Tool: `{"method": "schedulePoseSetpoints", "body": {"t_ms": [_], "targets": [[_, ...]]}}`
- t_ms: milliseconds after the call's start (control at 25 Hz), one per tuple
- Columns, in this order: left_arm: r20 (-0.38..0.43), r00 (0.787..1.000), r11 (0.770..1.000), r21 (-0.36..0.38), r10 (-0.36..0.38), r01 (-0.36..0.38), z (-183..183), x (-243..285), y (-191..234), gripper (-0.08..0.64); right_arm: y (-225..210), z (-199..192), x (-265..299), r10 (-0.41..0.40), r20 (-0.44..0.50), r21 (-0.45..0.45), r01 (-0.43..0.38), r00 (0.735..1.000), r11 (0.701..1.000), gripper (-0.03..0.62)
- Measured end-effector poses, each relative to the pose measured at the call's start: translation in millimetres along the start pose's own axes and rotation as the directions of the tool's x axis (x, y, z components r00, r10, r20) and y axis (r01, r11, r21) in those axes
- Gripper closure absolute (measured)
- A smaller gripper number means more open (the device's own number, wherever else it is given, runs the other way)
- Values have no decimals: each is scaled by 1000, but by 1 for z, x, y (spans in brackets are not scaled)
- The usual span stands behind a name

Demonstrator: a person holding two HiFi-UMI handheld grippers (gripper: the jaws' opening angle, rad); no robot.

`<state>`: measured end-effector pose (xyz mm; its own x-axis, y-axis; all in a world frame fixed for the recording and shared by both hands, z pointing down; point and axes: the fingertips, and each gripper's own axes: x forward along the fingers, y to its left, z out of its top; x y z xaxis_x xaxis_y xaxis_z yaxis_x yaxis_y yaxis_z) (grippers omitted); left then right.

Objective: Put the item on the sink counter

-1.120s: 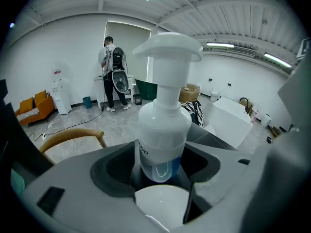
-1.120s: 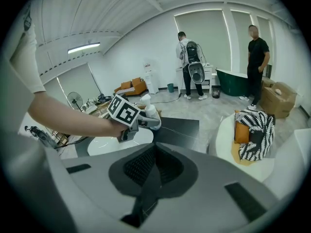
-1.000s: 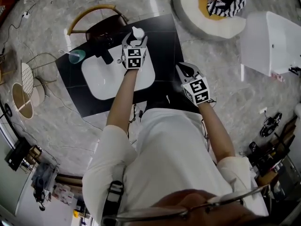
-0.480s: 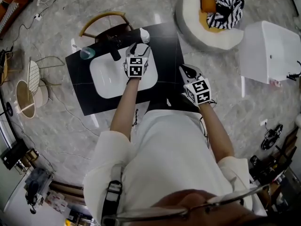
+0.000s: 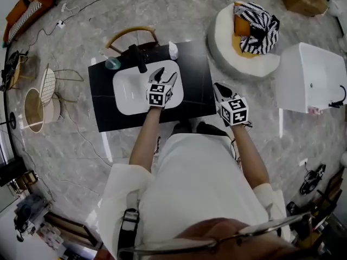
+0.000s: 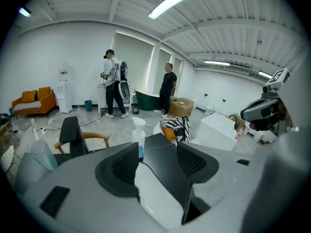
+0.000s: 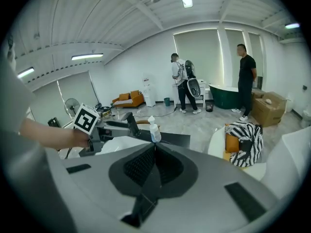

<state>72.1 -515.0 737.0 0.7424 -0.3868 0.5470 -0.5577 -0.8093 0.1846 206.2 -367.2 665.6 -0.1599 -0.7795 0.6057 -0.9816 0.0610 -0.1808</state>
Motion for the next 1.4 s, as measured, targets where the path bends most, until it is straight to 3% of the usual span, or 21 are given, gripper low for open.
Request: {"method": "schedulePoseSetpoints", "body": {"t_ms": [160, 520, 840, 1120, 1400], "targets": [[41, 998, 999, -3, 43, -43, 10, -34, -18, 364, 6, 7, -22, 57, 34, 57, -59, 998, 997, 584], [114, 985, 991, 1, 130, -131, 20, -110, -75, 442, 27, 3, -85, 143, 71, -14, -143, 987, 990, 584], [150, 966, 976, 18, 212, -217, 7, -169, -136, 513, 40, -17, -137, 184, 92, -145, -170, 979, 975, 584], [196, 958, 977, -19, 211, -212, -3, -220, -181, 543, 53, -36, -160, 231, 112, -182, -208, 967, 961, 584], [212, 959, 982, -1, 186, -190, -13, -268, -186, 552, 83, -28, -175, 250, 151, -195, -219, 956, 956, 584]]}}
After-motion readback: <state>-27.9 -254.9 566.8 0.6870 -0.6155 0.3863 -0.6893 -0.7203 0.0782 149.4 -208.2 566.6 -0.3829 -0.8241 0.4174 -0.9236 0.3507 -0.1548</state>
